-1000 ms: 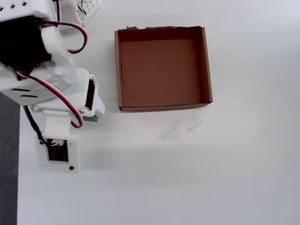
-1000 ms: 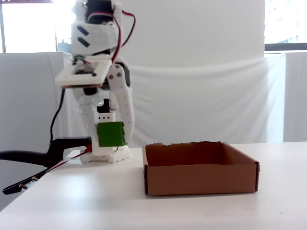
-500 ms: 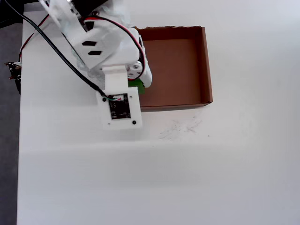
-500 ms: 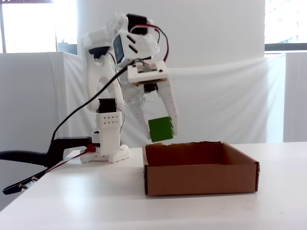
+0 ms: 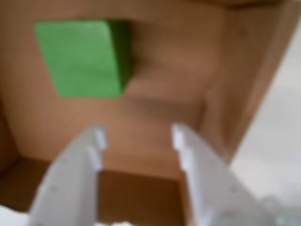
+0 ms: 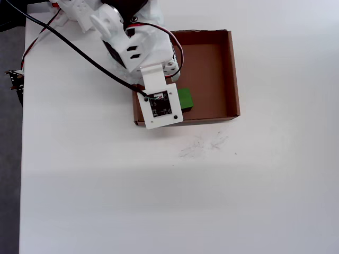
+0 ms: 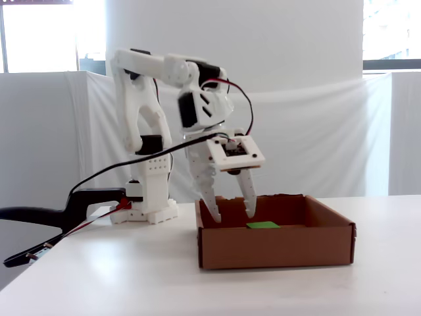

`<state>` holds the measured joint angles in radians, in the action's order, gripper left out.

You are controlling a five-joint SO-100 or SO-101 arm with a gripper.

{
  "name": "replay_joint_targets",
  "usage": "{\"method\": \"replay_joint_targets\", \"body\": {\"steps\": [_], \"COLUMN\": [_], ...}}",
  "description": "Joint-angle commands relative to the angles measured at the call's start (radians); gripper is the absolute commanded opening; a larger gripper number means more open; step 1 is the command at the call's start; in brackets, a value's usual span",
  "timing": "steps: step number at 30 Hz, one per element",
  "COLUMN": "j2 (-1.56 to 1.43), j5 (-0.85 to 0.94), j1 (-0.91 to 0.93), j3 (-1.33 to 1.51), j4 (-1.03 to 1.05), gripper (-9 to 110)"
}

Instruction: Grasp a green cube and put it in a box.

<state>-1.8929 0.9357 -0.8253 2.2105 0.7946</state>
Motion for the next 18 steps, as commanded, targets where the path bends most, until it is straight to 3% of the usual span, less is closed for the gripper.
{"method": "replay_joint_targets", "body": {"steps": [1, 18], "j2": [-0.003, -0.015], "j5": [-0.006, -0.006], "j1": [-0.002, 0.058], "j3": [-0.012, -0.031], "j4": [-0.015, -0.015], "gripper": [19, 19]}}
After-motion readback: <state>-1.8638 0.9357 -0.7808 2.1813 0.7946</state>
